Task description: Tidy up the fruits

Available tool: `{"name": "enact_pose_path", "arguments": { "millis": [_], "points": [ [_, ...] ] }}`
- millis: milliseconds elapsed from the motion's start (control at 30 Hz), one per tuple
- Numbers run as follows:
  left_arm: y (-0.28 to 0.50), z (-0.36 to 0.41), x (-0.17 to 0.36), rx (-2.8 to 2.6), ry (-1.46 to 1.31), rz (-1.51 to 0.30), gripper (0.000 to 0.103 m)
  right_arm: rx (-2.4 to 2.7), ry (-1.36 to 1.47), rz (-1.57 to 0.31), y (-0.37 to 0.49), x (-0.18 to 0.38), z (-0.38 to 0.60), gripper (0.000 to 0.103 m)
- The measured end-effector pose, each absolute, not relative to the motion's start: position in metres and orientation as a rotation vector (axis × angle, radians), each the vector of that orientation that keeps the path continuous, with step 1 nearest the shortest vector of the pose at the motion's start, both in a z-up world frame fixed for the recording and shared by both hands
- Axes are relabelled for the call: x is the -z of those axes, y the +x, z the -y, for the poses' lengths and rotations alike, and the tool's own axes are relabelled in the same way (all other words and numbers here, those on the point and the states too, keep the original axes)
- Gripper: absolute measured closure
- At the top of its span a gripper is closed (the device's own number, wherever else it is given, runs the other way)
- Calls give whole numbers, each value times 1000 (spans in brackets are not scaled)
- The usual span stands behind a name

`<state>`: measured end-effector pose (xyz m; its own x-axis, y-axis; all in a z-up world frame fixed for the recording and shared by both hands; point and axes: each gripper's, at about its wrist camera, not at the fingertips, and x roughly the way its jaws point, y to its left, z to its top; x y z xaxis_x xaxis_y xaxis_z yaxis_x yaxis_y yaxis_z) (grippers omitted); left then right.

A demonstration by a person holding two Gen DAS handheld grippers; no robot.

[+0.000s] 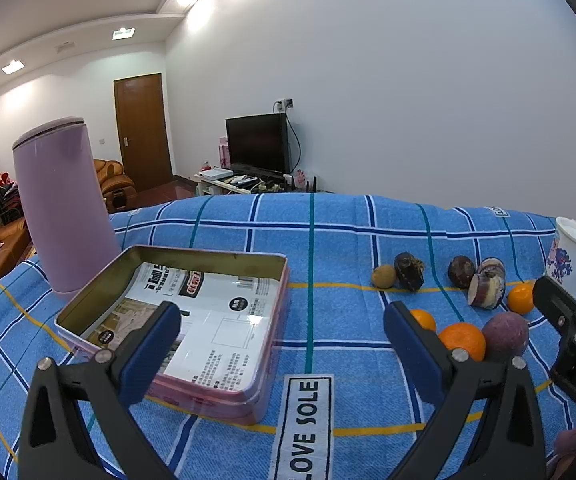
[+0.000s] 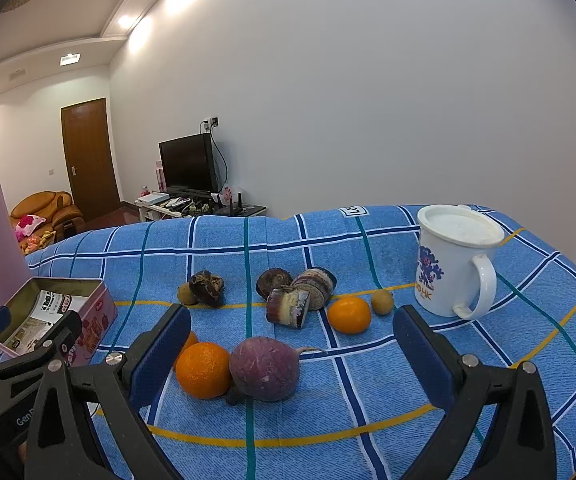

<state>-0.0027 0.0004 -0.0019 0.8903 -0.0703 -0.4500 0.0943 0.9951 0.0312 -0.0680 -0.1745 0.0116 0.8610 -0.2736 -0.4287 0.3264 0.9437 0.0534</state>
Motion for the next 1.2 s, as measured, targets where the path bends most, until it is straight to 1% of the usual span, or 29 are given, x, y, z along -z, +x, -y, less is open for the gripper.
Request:
{"name": "enact_pose_path", "arguments": {
  "millis": [867, 1200],
  "points": [
    [-2, -2, 3, 86, 55, -470, 0, 307, 139, -441, -65, -8, 175, 1],
    [0, -2, 4, 79, 61, -485, 0, 353, 133, -471, -64, -6, 184, 1]
  ]
}}
